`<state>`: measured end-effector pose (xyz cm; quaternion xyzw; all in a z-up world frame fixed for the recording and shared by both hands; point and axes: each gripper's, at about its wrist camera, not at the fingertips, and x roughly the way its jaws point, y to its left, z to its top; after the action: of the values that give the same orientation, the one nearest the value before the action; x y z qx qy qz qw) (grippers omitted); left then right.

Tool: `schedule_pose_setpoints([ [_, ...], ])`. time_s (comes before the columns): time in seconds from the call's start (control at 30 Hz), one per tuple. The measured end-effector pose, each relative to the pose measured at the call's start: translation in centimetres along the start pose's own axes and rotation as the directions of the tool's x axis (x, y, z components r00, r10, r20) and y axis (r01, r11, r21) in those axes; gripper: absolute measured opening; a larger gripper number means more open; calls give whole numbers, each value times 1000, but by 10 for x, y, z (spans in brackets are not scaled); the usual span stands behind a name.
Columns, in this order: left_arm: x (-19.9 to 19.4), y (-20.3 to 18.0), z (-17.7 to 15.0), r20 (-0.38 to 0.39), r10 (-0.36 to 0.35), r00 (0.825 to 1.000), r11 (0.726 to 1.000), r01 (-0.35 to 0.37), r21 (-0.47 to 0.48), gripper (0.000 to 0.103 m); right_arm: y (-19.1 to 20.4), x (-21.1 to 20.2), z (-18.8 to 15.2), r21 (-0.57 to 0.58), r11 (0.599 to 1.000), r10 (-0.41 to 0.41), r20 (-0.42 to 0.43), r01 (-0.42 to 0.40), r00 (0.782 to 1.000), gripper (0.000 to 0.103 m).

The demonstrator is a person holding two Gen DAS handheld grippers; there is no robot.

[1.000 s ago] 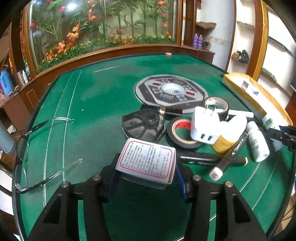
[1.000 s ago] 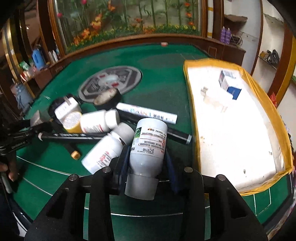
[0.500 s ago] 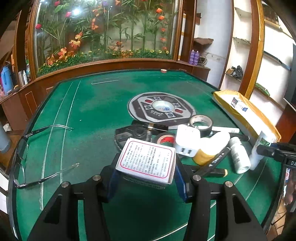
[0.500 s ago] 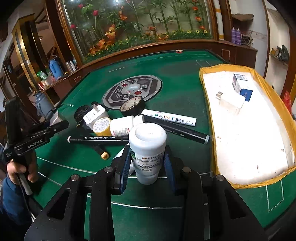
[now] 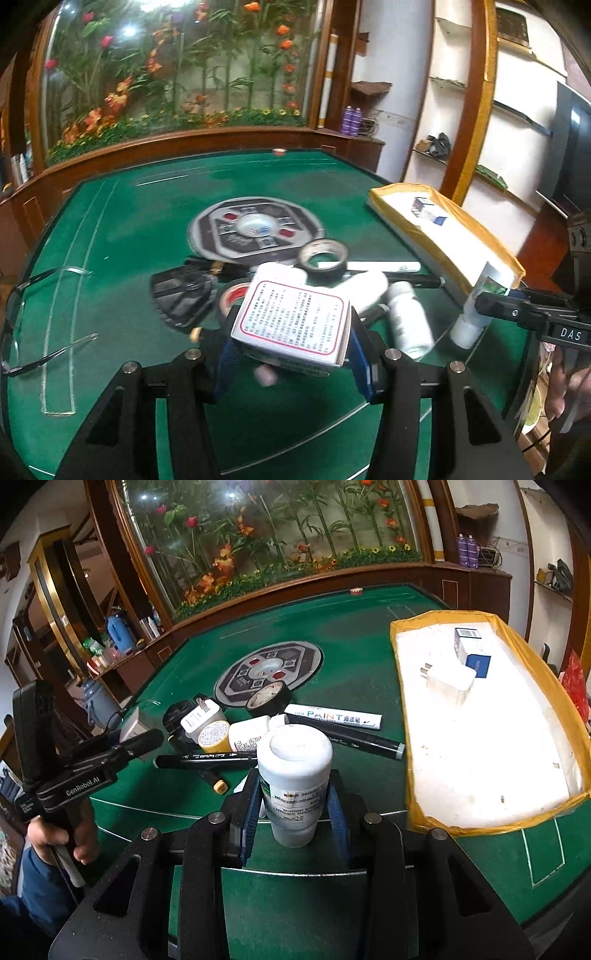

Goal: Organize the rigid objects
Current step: 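Carry the box and bottle into the tray and open both tools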

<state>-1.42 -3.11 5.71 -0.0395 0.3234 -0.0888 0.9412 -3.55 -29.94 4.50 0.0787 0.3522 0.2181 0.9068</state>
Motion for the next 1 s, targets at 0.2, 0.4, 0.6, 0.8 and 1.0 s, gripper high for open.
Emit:
schedule_pose_setpoints([
  [0.2, 6, -40, 11, -1, -65, 998, 997, 65, 52, 53, -13, -11, -1, 32, 999, 3, 20, -4, 1000, 34],
  [0.4, 16, -93, 18, -18, -135, 991, 981, 136, 139, 53, -32, -27, -2, 79, 997, -12, 60, 7, 998, 34],
  [0.6, 29, -138, 20, -49, -189, 981, 963, 195, 188, 53, -59, -37, -4, 135, 991, -29, 75, 19, 997, 34],
  [0.8, 54, -176, 45, -83, -246, 966, 944, 258, 206, 53, -95, -59, 13, 178, 981, -96, 112, 75, 989, 34],
  [1.0, 90, -208, 51, -139, -265, 954, 937, 289, 195, 53, -136, -69, 37, 195, 961, -219, 91, 198, 971, 34],
])
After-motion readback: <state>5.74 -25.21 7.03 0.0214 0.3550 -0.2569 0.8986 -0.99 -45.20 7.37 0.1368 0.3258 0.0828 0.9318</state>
